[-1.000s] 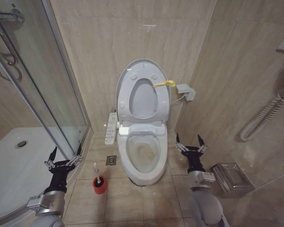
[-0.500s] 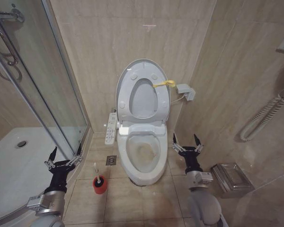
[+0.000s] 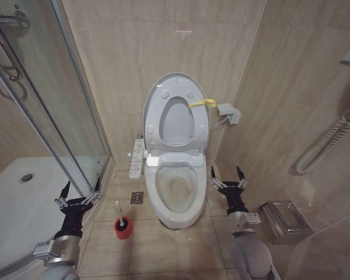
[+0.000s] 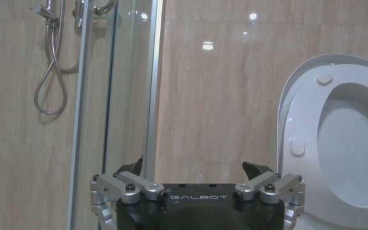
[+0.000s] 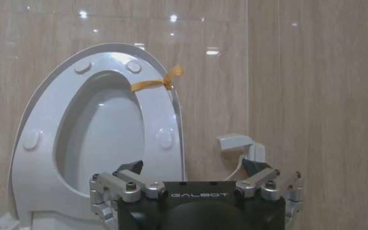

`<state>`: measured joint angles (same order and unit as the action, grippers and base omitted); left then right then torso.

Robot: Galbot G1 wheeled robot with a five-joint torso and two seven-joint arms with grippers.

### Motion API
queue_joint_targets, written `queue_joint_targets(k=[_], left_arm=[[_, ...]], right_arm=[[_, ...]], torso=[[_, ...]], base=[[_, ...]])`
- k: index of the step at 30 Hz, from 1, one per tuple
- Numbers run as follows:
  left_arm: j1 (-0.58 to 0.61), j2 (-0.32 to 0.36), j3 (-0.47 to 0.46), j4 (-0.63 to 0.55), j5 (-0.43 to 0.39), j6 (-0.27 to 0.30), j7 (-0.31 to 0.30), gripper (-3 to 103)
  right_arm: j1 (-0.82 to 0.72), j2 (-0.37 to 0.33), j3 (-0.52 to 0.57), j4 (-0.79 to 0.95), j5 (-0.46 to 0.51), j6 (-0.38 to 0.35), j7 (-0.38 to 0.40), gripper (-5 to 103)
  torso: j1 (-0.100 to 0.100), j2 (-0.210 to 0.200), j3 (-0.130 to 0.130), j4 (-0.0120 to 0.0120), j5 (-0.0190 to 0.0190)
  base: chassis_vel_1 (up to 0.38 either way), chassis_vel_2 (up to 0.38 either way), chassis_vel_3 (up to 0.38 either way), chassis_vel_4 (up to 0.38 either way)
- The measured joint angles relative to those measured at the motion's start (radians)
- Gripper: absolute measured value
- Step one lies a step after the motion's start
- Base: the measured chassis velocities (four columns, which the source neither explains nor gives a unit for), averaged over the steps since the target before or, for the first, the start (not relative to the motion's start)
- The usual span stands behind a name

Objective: Open the toilet lid, clean the toilet bowl with a toilet brush, close the toilet lid, and flush.

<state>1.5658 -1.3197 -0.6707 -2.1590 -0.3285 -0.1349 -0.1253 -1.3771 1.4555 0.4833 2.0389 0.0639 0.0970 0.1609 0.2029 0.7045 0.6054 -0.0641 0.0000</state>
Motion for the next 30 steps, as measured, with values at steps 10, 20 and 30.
queue_joint_targets(k=[10, 20, 30], left_arm=[[0.000, 0.000, 0.000, 0.000, 0.000, 0.000, 0.000, 100], [0.000, 0.000, 0.000, 0.000, 0.000, 0.000, 0.000, 100], [0.000, 0.000, 0.000, 0.000, 0.000, 0.000, 0.000, 100]], right_arm=[[0.000, 0.000, 0.000, 0.000, 0.000, -0.001, 0.000, 100], [0.000, 0.000, 0.000, 0.000, 0.000, -0.001, 0.001, 100], [0.000, 0.000, 0.000, 0.000, 0.000, -0.001, 0.001, 100]], torso=[[0.000, 0.000, 0.000, 0.0000, 0.0000], [0.000, 0.000, 0.000, 0.0000, 0.0000], [0.000, 0.000, 0.000, 0.0000, 0.0000]], base=[[0.000, 0.000, 0.000, 0.000], [0.000, 0.000, 0.000, 0.000], [0.000, 0.000, 0.000, 0.000]])
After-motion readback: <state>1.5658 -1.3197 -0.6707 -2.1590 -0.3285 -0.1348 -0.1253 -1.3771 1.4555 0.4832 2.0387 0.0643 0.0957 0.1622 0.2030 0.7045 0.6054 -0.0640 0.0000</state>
